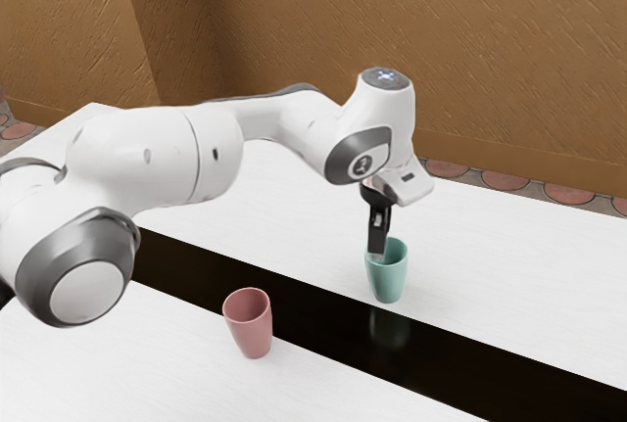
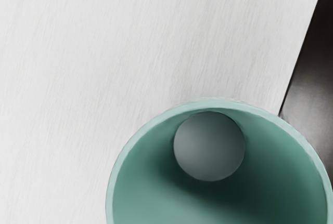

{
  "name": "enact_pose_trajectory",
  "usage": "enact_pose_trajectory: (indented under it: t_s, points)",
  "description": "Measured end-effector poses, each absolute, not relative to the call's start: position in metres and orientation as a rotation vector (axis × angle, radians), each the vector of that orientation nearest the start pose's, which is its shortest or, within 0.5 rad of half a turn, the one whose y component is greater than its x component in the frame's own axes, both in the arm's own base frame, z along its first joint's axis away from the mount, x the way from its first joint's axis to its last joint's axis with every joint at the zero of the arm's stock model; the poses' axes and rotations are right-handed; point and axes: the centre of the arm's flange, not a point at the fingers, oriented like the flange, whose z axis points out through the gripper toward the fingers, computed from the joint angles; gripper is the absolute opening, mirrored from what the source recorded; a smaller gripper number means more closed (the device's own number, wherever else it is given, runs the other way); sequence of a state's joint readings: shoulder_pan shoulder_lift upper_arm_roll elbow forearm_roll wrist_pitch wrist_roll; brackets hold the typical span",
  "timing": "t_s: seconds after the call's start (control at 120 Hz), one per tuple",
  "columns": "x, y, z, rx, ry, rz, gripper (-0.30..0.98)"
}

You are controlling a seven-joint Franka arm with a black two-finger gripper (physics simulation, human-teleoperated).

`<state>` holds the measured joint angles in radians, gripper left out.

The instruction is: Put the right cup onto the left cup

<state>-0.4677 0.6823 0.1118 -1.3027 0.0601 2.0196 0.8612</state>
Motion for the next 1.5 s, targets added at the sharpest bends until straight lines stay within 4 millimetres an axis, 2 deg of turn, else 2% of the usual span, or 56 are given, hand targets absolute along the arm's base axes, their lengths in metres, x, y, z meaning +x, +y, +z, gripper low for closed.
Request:
enact_pose_trajectory:
  t_s: [0.158,0.35,0.442,0.558,0.767,0.967,1.175,1.325,1.5]
  points:
    - [0.692,-0.270,0.334,-2.416,1.798,0.004,0.67]
    - [0.693,-0.272,0.328,-2.411,1.816,0.000,0.21]
    - [0.694,-0.270,0.329,-2.449,1.813,-0.018,0.08]
    - [0.696,-0.263,0.330,-2.509,1.798,-0.036,-0.01]
    - [0.696,-0.256,0.342,-2.541,1.779,-0.057,-0.07]
    - [0.685,-0.237,0.397,-2.569,1.737,-0.071,-0.09]
    - [0.638,-0.207,0.436,-2.636,1.698,0.001,-0.10]
    - [0.608,-0.186,0.439,-2.676,1.666,0.067,-0.10]
    - [0.589,-0.170,0.449,-2.680,1.627,0.094,-0.10]
